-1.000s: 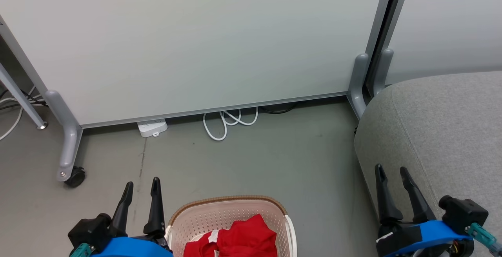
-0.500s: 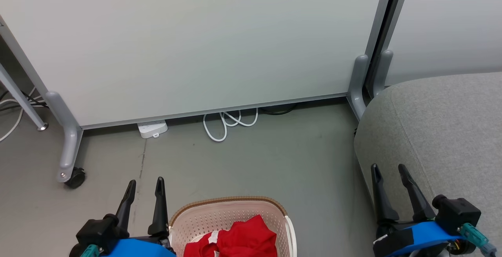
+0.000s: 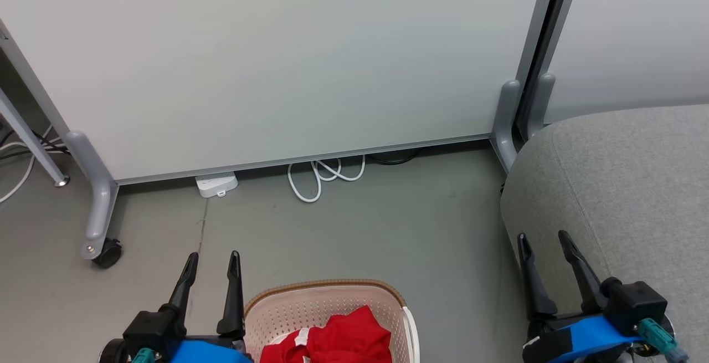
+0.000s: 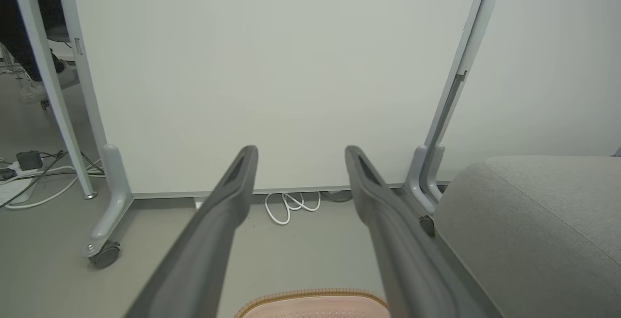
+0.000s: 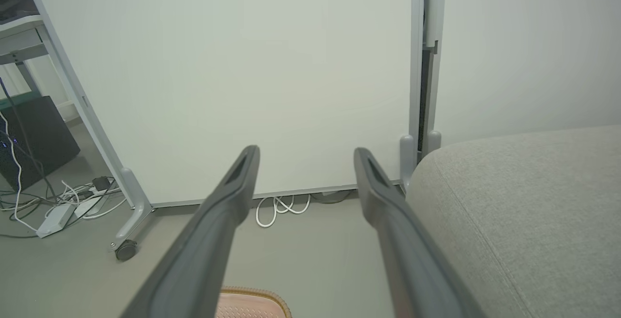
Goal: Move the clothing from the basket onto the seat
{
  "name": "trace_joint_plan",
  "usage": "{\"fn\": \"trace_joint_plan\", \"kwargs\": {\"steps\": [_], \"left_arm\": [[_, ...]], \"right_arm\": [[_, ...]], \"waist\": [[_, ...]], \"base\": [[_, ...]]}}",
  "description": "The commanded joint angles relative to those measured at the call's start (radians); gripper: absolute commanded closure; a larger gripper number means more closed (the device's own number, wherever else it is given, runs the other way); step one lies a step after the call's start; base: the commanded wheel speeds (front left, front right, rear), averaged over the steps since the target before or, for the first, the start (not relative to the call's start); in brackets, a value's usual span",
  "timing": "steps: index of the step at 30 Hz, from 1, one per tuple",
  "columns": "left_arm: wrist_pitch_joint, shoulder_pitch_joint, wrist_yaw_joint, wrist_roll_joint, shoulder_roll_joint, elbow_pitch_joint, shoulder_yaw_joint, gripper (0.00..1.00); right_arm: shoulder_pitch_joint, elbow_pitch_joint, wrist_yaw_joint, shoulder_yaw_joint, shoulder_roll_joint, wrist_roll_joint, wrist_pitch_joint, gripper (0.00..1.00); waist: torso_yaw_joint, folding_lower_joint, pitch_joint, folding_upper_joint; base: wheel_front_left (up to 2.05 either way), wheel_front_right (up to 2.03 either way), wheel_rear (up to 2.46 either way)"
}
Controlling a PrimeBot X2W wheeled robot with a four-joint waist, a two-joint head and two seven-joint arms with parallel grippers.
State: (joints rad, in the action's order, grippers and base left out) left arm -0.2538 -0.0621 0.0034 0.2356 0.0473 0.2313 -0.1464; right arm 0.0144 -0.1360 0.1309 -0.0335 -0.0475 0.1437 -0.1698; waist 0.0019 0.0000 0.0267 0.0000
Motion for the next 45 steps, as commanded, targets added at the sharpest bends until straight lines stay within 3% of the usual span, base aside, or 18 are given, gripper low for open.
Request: {"fn": "trace_joint_plan", "kwargs": {"steps": [1, 25, 32, 45], "left_arm": [[-0.008, -0.002, 0.003, -0.021, 0.006, 0.000, -0.005, 0.00], [-0.003, 0.004, 0.013, -0.032, 0.010, 0.046, -0.015, 0.00], [0.046, -0.069, 0.001, -0.037, 0.023, 0.112, -0.034, 0.00], [0.200, -0.360, -0.027, -0.114, 0.099, 0.387, -0.096, 0.00]], "right_arm": [[-0.009, 0.007, 0.000, -0.005, -0.005, -0.022, -0.009, 0.00], [0.002, 0.017, 0.000, -0.012, -0.005, -0.022, -0.015, 0.00], [0.043, 0.046, 0.000, -0.022, -0.004, -0.023, -0.017, 0.00], [0.220, 0.070, 0.000, -0.090, -0.004, 0.000, -0.053, 0.00]], "waist": [[0.000, 0.0000, 0.001, 0.0000], [-0.020, 0.0000, -0.028, 0.0000], [-0.050, 0.0000, -0.142, 0.0000], [-0.149, 0.0000, -0.482, 0.0000]], "base": [[0.00, 0.00, 0.00], [0.00, 0.00, 0.00], [0.00, 0.00, 0.00], [0.00, 0.00, 0.00]]}}
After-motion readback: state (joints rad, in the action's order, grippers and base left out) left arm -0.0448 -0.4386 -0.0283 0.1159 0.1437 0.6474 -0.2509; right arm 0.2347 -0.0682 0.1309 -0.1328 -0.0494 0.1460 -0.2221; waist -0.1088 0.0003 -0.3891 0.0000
